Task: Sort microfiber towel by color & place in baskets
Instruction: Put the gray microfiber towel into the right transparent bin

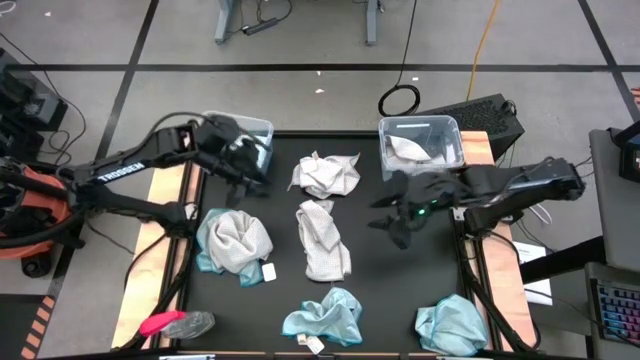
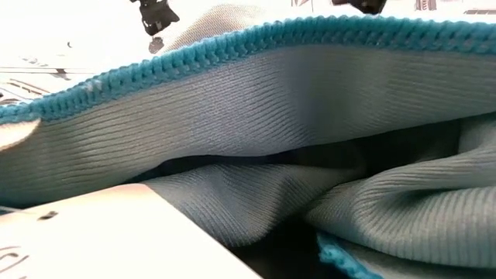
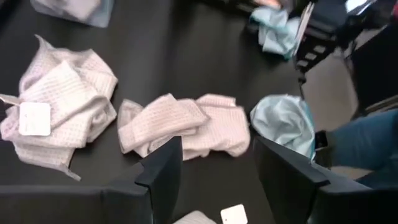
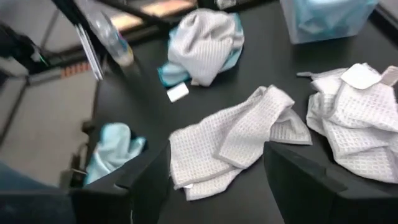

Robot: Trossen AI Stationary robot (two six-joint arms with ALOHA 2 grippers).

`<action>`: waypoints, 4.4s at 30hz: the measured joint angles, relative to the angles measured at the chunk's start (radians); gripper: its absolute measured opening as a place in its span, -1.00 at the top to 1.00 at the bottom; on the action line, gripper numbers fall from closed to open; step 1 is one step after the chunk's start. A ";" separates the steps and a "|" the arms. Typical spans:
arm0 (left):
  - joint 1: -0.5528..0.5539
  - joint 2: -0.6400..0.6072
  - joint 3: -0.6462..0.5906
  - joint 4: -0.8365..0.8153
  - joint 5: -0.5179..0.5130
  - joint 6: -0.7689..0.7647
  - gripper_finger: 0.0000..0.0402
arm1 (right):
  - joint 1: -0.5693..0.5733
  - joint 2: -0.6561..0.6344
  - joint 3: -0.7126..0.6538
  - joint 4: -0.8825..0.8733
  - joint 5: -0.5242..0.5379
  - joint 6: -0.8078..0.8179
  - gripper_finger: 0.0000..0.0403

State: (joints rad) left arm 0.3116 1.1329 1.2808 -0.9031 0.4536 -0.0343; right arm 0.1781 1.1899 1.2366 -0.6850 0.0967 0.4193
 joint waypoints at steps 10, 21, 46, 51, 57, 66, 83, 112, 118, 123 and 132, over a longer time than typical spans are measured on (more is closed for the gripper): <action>-0.232 0.050 -0.002 -0.001 -0.172 -0.040 -0.01 | 0.014 0.189 0.000 0.028 0.002 -0.104 -0.23; -0.416 0.114 -0.086 0.006 -0.270 -0.090 -0.01 | 0.014 0.414 0.000 0.167 0.007 -0.186 -0.23; -0.529 0.210 -0.127 0.059 -0.384 -0.093 -0.01 | 0.005 0.855 0.006 0.379 0.049 -0.145 -0.18; -0.529 0.208 -0.127 0.060 -0.384 -0.100 -0.01 | 0.006 0.862 0.005 0.378 0.048 -0.126 0.18; -0.529 0.208 -0.127 0.060 -0.384 -0.092 -0.01 | -0.004 0.857 0.004 0.363 0.014 -0.129 0.90; -0.529 0.208 -0.127 0.061 -0.405 -0.091 -0.01 | -0.006 0.754 -0.009 0.265 -0.009 -0.104 0.97; -0.528 0.208 -0.127 0.113 -0.463 -0.089 -0.01 | -0.020 0.099 -0.003 -0.133 0.519 -0.036 0.98; -0.421 0.208 -0.127 0.154 -0.542 -0.115 -0.01 | -0.657 -0.211 -0.001 -0.430 0.552 -0.109 0.98; -0.422 0.208 -0.126 0.196 -0.542 -0.110 -0.01 | -0.788 -0.123 -0.001 -0.426 0.441 -0.125 0.98; -0.422 0.208 -0.126 0.198 -0.542 -0.111 -0.01 | -0.881 -0.036 -0.001 -0.425 0.371 -0.157 0.97; -0.422 0.208 -0.126 0.198 -0.542 -0.115 -0.01 | -0.979 0.105 0.000 -0.421 0.288 -0.196 0.97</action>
State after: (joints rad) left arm -0.1108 1.3407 1.1549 -0.7048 -0.0879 -0.1497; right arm -0.8004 1.2946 1.2362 -1.1057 0.3847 0.2236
